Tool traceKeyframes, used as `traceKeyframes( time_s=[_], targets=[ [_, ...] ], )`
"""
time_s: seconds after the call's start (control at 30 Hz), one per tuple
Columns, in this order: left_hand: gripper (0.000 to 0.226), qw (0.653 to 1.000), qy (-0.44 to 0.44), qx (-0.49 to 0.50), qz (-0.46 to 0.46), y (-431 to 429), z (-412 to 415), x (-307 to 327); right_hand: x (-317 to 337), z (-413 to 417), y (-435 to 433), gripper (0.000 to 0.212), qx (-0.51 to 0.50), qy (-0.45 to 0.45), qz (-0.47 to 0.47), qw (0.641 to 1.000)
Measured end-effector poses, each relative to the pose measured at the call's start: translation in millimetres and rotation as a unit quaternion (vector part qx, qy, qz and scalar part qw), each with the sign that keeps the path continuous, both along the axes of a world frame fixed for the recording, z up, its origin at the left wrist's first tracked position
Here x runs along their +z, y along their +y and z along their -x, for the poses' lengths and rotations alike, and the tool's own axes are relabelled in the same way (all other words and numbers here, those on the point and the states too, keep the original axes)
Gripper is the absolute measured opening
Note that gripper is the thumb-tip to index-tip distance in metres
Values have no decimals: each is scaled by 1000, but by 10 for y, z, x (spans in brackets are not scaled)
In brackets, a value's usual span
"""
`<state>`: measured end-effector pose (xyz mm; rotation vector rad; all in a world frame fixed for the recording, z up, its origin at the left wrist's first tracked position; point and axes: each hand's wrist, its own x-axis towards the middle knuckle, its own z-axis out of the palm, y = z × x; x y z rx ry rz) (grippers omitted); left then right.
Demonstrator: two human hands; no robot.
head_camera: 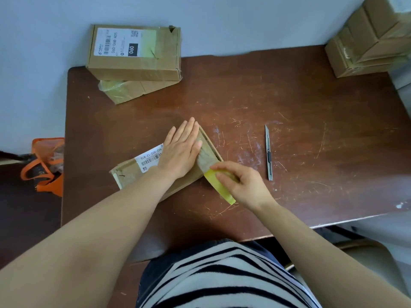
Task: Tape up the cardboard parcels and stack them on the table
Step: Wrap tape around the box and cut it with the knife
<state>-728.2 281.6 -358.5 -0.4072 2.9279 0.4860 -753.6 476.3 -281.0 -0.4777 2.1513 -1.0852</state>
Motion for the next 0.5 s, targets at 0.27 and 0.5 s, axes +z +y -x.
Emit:
traceKeyframes(
  time_s=[0.27,0.5],
  targets=[
    [71,999,-14,-29,7,-45,-28,41,-64,-69,123,18,29,-34,-171,984],
    [87,998,-12,-50,29,58,-28,157,-114,197,-256,20,86,-96,-259,957]
  ],
)
